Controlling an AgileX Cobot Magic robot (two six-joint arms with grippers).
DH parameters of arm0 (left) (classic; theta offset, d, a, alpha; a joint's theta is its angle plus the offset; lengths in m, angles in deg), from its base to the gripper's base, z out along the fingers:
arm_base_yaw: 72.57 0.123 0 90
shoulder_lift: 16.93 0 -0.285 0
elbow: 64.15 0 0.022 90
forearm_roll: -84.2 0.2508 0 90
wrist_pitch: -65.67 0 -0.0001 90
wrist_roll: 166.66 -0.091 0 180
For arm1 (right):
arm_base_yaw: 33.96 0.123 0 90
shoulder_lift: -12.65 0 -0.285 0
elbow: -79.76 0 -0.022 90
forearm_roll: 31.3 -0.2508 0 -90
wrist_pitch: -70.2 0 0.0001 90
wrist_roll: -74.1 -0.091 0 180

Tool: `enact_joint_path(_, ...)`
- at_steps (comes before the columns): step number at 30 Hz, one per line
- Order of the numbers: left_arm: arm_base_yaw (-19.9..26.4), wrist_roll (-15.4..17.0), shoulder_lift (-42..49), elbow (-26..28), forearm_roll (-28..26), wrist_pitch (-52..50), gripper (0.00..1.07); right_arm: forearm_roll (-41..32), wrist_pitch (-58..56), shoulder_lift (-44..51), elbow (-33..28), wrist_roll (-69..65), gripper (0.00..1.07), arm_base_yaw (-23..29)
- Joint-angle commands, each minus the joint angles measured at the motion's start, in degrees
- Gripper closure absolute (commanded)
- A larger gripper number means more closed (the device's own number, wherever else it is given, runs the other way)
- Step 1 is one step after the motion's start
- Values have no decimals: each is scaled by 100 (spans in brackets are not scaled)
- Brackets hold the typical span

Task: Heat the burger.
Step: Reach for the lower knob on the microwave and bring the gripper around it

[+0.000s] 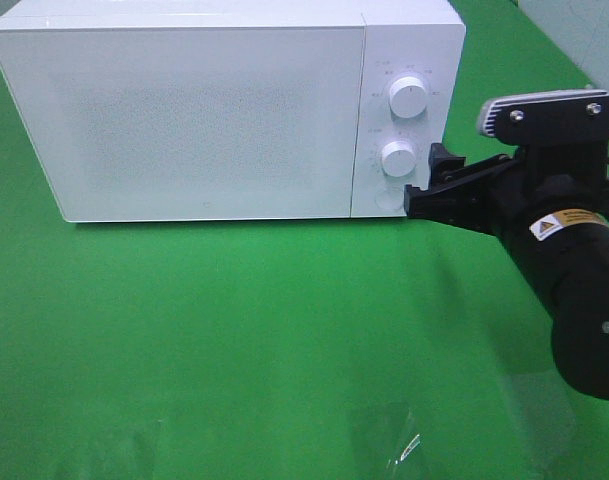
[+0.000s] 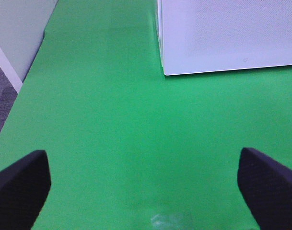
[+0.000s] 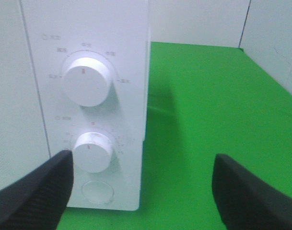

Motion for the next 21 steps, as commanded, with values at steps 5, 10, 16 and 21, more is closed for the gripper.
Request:
enact_joint_path(5, 23, 29, 103, -17, -6, 17, 9, -46, 407, -613, 584, 69, 32, 120)
enact_joint_path(10, 23, 29, 103, -17, -6, 17, 9, -40, 413, -934, 854, 63, 32, 120)
enact_joint_path(16, 23, 29, 103, -17, -6, 17, 9, 52, 355, -1289, 1169, 17, 32, 40)
enact_joint_path(21, 23, 29, 103, -17, -6, 17, 9, 378, 212, -1518, 1404, -189, 32, -172)
